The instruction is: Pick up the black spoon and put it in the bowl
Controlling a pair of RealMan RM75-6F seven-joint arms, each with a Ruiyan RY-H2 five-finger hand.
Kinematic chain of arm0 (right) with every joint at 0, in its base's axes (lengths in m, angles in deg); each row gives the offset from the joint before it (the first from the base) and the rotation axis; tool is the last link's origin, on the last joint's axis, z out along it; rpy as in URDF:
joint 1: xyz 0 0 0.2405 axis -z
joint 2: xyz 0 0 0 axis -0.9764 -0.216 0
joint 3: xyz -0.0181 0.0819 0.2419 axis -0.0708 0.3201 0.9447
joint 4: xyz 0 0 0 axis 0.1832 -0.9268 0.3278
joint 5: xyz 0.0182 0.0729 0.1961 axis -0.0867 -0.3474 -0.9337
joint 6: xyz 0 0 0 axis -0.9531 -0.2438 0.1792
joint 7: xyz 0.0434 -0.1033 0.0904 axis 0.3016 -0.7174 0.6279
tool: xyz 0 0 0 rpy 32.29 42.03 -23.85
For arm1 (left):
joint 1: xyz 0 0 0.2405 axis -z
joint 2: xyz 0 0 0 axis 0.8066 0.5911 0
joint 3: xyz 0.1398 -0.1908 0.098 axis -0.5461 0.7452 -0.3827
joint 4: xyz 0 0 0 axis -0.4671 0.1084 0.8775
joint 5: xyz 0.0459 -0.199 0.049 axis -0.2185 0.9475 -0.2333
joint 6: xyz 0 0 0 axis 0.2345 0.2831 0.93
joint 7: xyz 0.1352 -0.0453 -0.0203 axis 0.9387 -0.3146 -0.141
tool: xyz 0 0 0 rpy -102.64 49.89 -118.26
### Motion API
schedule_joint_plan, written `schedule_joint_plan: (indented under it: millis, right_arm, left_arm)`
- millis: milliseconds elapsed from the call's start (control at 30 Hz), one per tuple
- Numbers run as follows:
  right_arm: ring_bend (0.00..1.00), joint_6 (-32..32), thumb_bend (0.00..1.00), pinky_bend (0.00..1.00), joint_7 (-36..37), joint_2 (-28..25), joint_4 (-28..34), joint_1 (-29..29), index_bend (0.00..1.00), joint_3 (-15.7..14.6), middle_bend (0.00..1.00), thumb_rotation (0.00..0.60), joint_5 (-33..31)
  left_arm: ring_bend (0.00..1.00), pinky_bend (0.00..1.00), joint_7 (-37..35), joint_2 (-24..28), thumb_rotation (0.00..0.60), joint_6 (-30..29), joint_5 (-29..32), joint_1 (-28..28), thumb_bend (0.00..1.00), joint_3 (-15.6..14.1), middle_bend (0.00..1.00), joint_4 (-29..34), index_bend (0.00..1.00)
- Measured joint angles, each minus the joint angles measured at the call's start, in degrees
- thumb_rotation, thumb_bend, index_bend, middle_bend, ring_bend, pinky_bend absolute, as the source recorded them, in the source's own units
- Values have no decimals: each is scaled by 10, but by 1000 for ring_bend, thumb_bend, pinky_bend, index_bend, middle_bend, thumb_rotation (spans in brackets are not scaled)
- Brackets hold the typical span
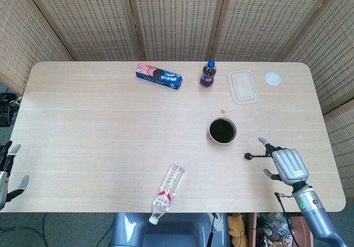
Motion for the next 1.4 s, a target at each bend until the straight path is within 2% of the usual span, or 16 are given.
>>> schedule_joint_plan:
  millis: [133,333,500,800,1400]
  right_arm:
    - [903,60,710,932,6,-2,-7,-28,156,0,854,600,-15]
    - [940,145,822,965,15,20,-50,-68,156,-3,897,600,-44]
    - [955,200,843,979,16,41,-81,-100,158,-9,915,600,-66]
    - [957,248,865,980,7,62,-110,-125,175,-24,920,600,-97]
    - [959,266,866,981,-16,85,-148,-136,184,-50,921,600,-148]
  left_arm:
    - [0,0,1,1,600,1,3,0,365,0,0,0,0]
    - [0,0,0,2,600,5,7,0,365,0,0,-1,0]
    - [0,0,-2,2,600,8,8,0,364,-1,0,-3,0]
    - [0,0,-5,1,600,11,10,0,364,-3,0,-6,0]
    - [0,0,-7,-2,600,13,9,-1,364,-6,0,-8,0]
